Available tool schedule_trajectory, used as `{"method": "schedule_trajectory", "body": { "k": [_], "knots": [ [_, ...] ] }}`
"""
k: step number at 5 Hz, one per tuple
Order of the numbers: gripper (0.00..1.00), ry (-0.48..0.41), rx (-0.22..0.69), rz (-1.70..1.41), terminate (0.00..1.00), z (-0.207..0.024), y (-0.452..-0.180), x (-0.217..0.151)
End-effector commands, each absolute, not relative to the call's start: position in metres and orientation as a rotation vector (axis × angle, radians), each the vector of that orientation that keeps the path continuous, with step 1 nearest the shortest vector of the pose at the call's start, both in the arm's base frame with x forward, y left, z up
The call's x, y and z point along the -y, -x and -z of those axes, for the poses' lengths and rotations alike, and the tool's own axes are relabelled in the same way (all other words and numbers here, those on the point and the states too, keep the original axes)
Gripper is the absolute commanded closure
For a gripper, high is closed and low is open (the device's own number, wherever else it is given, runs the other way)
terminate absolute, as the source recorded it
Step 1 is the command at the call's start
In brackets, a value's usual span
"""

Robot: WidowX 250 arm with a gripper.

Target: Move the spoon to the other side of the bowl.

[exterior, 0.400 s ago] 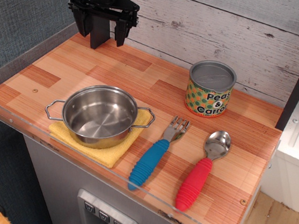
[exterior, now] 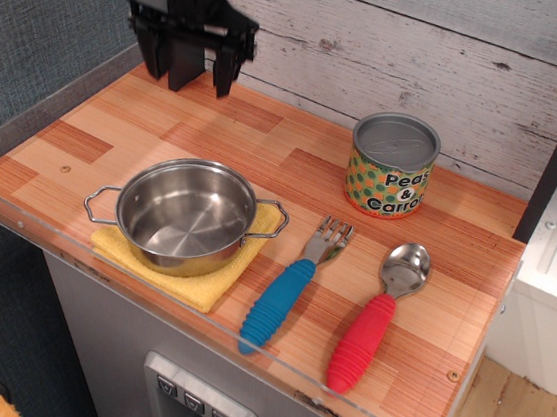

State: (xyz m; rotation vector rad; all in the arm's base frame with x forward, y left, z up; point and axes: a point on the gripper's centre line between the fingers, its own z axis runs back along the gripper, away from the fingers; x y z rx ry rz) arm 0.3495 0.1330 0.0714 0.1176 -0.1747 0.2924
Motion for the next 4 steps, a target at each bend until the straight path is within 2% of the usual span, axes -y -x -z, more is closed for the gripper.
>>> {"method": "schedule_trajectory", "body": {
  "k": [1,3,4],
  "knots": [
    [0.00,-0.127,0.218,-0.292,0.00,-0.096,-0.337,-0.120],
    [0.00,-0.135,0.226,-0.217,0.00,-0.106,-0.321,-0.088],
    [0.00,-0.105,0.223,-0.165,0.00,-0.108,-0.309,-0.062]
  ]
}}
